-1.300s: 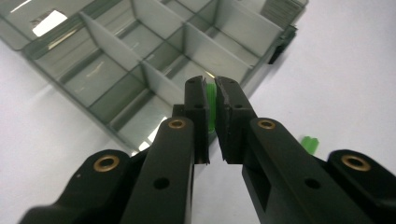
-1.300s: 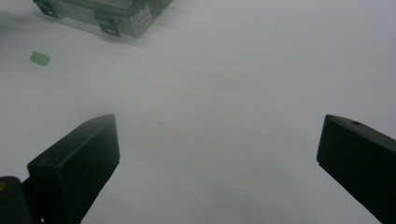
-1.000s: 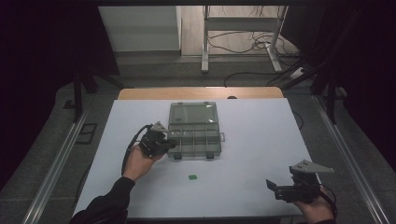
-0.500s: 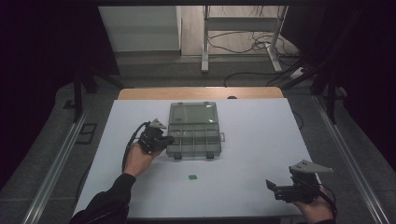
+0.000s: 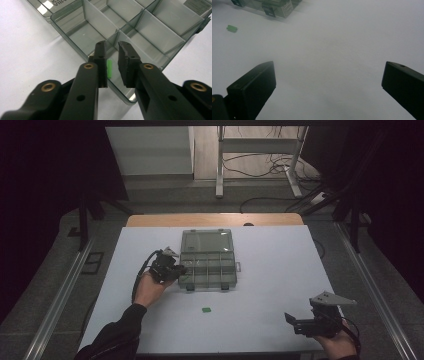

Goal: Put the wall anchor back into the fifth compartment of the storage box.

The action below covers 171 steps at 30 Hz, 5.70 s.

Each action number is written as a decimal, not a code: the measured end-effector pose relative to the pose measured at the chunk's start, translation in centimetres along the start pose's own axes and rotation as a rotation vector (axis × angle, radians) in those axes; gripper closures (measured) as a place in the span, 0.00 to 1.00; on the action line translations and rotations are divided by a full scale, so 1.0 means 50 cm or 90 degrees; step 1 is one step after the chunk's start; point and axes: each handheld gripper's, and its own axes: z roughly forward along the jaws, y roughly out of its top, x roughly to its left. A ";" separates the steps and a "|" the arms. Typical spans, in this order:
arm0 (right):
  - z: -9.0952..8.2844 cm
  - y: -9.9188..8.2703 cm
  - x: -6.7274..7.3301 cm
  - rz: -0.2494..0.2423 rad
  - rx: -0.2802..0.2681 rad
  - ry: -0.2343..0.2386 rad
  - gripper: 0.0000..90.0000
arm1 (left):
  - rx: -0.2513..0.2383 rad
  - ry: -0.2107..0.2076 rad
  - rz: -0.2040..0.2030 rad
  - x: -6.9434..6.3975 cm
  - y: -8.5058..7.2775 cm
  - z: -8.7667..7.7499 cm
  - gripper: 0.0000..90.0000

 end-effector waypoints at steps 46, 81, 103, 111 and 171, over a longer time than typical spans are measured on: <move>-0.003 -0.001 0.001 -0.002 -0.009 0.002 0.00 | 0.001 -0.113 0.074 -0.122 -0.014 -0.041 0.04; -0.002 -0.001 0.002 -0.008 -0.004 0.002 0.00 | 0.137 -0.140 0.175 -0.203 -0.025 0.059 0.89; -0.001 0.000 0.002 -0.009 -0.001 0.002 0.00 | 0.153 -0.124 0.194 -0.203 -0.024 0.055 0.89; -0.001 0.000 0.002 -0.009 -0.001 0.003 0.00 | 0.172 -0.115 0.201 -0.201 -0.028 0.059 0.89; -0.001 0.000 0.001 -0.005 -0.003 0.008 0.00 | -0.007 -0.062 0.077 -0.102 0.005 -0.054 0.94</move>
